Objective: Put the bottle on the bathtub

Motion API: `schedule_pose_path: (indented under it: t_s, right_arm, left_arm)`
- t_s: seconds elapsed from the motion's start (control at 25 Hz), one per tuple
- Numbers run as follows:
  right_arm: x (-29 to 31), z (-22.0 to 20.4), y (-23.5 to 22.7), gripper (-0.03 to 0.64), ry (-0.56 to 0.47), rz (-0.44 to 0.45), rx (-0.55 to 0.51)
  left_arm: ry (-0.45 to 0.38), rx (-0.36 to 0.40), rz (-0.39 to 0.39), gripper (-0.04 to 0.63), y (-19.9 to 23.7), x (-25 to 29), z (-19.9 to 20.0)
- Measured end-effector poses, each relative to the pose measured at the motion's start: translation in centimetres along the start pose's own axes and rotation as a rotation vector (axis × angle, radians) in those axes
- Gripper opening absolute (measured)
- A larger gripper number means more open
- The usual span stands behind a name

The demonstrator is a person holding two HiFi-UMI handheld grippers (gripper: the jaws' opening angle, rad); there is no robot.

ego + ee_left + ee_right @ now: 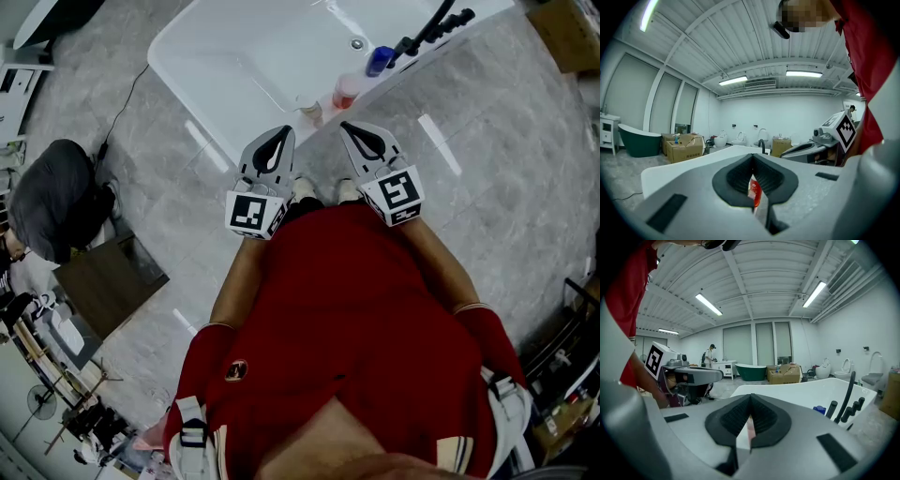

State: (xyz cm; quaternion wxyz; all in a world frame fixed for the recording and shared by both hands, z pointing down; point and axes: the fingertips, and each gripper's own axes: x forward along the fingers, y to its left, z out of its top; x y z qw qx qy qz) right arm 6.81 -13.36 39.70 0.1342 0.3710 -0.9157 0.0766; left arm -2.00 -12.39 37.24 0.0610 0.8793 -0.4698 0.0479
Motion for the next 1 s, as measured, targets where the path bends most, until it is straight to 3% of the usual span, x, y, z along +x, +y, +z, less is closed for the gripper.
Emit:
schedule_pose_path:
  t_s: [1.0]
  right_arm:
    - [-0.4,-1.0,0.0,-0.003,-0.001,0.025,0.006]
  left_arm:
    - [0.007,0.012,0.023,0.006,-0.7,-0.2,0.1]
